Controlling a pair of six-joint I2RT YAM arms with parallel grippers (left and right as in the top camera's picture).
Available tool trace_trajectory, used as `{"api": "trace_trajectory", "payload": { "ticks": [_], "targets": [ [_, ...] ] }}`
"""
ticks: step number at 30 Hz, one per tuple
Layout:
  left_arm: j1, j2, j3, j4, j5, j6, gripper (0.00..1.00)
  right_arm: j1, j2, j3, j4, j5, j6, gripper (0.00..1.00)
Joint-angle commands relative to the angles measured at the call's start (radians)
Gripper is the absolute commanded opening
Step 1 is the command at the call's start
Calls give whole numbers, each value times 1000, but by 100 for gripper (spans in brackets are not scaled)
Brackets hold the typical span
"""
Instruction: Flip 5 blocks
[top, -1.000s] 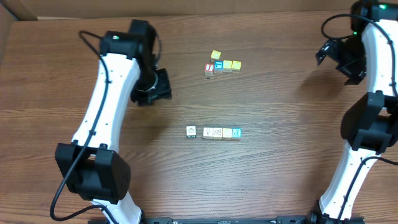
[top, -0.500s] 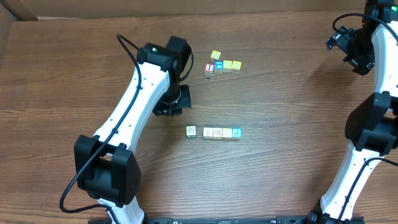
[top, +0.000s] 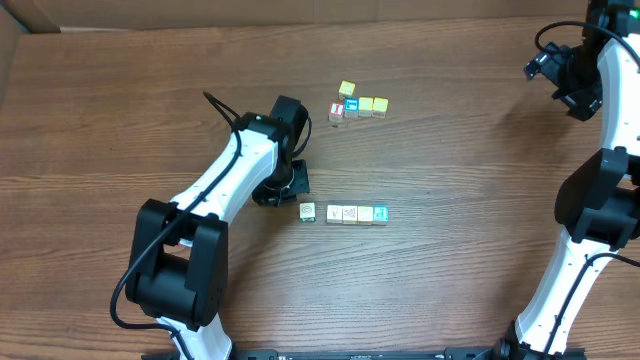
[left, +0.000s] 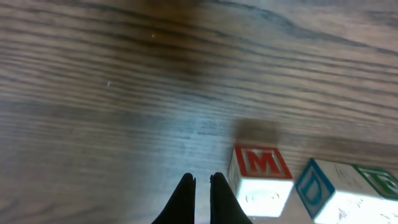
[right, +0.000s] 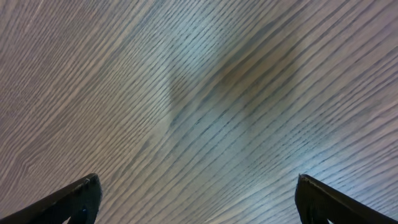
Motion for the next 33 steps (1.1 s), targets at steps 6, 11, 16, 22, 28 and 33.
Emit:
{"api": "trace_trajectory", "payload": {
  "ticks": [6, 11, 16, 22, 28, 33],
  "targets": [
    [3, 8, -93, 80, 8, 19, 4, 3, -36, 14, 3, 10, -2, 100],
    [3, 8, -124, 129, 48, 19, 4, 3, -36, 14, 4, 10, -2, 100],
    [3, 8, -126, 159, 113, 19, 4, 3, -36, 14, 3, 10, -2, 100],
    [3, 8, -126, 154, 114, 19, 4, 3, -36, 14, 3, 10, -2, 100],
    [3, 8, -126, 146, 114, 19, 4, 3, -36, 14, 3, 10, -2, 100],
    [3, 8, -126, 101, 113, 19, 4, 3, -36, 14, 3, 10, -2, 100]
  ]
}}
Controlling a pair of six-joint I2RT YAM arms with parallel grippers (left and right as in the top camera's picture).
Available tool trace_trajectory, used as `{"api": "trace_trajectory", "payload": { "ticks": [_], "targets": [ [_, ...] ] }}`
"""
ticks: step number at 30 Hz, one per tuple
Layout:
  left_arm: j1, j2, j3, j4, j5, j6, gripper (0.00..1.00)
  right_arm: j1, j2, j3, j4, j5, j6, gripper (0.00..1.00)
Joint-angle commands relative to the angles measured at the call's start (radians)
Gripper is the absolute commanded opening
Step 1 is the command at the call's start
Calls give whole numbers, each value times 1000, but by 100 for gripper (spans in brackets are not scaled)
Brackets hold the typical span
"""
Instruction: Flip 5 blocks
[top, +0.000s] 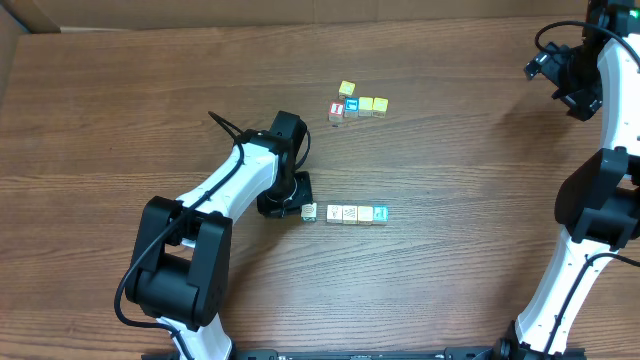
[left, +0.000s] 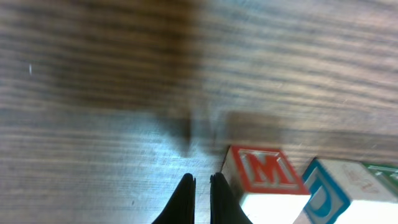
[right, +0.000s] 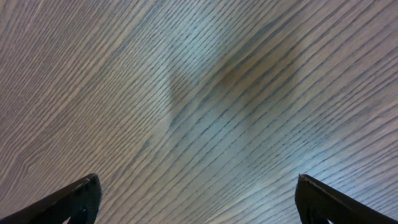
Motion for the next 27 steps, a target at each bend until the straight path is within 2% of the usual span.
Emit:
{"api": "trace_trajectory", "payload": {
  "ticks": [1, 15, 27],
  "targets": [
    [3, 8, -6, -15, 11, 19, 4, 3, -36, 14, 3, 10, -2, 100],
    [-8, 8, -6, -6, 13, -8, 4, 3, -36, 14, 3, 10, -2, 100],
    [-75, 8, -6, 12, 11, -8, 4, 3, -36, 14, 3, 10, -2, 100]
  ]
}}
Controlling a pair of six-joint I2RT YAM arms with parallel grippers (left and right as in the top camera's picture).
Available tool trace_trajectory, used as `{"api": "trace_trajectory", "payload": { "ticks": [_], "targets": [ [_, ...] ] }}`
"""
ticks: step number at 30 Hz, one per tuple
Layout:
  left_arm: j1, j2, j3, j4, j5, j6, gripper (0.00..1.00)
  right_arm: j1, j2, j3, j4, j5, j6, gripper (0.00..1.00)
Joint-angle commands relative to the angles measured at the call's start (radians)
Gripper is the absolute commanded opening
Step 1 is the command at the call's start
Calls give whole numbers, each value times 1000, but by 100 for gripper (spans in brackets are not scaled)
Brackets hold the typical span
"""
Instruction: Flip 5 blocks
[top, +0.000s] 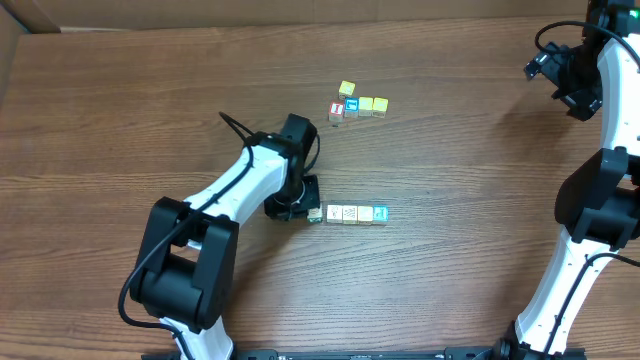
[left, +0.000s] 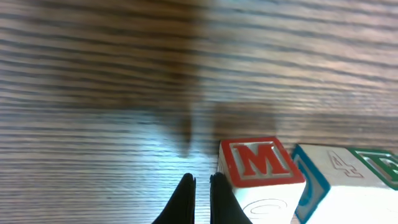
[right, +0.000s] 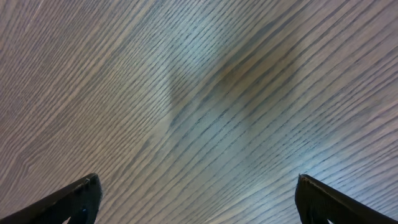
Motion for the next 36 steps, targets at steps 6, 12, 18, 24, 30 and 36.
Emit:
{"api": "trace_trajectory", "payload": {
  "ticks": [6, 12, 18, 24, 30, 36],
  "targets": [
    [-19, 8, -6, 10, 2, -6, 4, 3, -36, 14, 3, 10, -2, 100],
    [-19, 8, -6, 36, 3, -5, 4, 3, -36, 14, 3, 10, -2, 100],
    [-19, 8, -6, 50, 3, -5, 4, 3, -36, 14, 3, 10, -2, 100],
    [-7, 8, 16, 37, -40, 47, 4, 3, -36, 14, 3, 10, -2, 100],
    [9, 8, 127, 8, -71, 47, 4, 3, -36, 14, 4, 10, -2, 100],
    [-13, 12, 140, 66, -66, 42, 4, 3, -36, 14, 3, 10, -2, 100]
  ]
}}
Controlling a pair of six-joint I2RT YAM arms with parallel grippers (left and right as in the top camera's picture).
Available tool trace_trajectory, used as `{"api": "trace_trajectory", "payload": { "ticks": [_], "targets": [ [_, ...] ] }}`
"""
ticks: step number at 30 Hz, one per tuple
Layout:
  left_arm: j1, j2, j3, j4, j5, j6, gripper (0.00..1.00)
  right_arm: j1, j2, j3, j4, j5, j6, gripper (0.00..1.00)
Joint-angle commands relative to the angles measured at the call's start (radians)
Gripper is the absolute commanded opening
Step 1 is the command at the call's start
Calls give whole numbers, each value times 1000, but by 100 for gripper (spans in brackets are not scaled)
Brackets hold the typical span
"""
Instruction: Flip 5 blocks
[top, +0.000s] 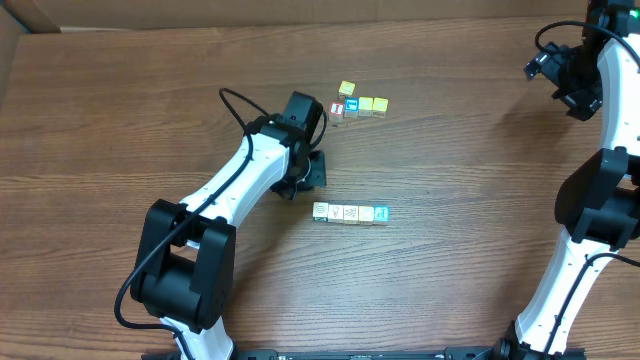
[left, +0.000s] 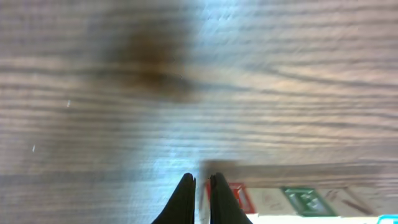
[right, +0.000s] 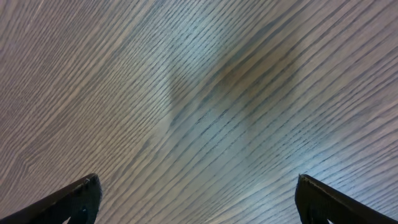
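Observation:
A row of several small picture blocks (top: 350, 213) lies side by side mid-table. In the left wrist view its red-framed end block (left: 241, 198) and a green-lettered one (left: 301, 199) show at the bottom edge. My left gripper (top: 305, 178) is shut with nothing between its fingers (left: 200, 186) and hovers just beyond the row's left end. A second cluster of blocks (top: 358, 105) lies farther back, with one yellow block (top: 346, 89) behind it. My right gripper (right: 196, 193) is open over bare wood, far from all the blocks.
The right arm (top: 575, 70) stands raised at the far right edge. The wooden table (top: 470, 160) fills the view, and a cardboard edge (top: 20, 20) runs along the back left.
My left gripper was low at the row's left end beside the M block. It now sits farther back and higher, away from the row. The right arm has not moved.
One block first stood a small gap to the left of the row, with my shut left gripper left of it. The gripper then sat against that block, and the block came to rest against the row. The gripper has since drawn back.

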Motion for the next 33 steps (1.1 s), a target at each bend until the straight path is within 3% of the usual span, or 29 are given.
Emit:
{"api": "trace_trajectory", "payload": {
  "ticks": [1, 12, 33],
  "targets": [
    [-23, 14, 15, 22, -13, 7, 4, 3, -36, 14, 3, 10, -2, 100],
    [-65, 110, 15, 22, 12, -2, 4, 3, -36, 14, 3, 10, -2, 100],
    [-51, 113, 57, -2, -41, 19, 4, 3, -36, 14, 3, 10, -2, 100]
  ]
}}
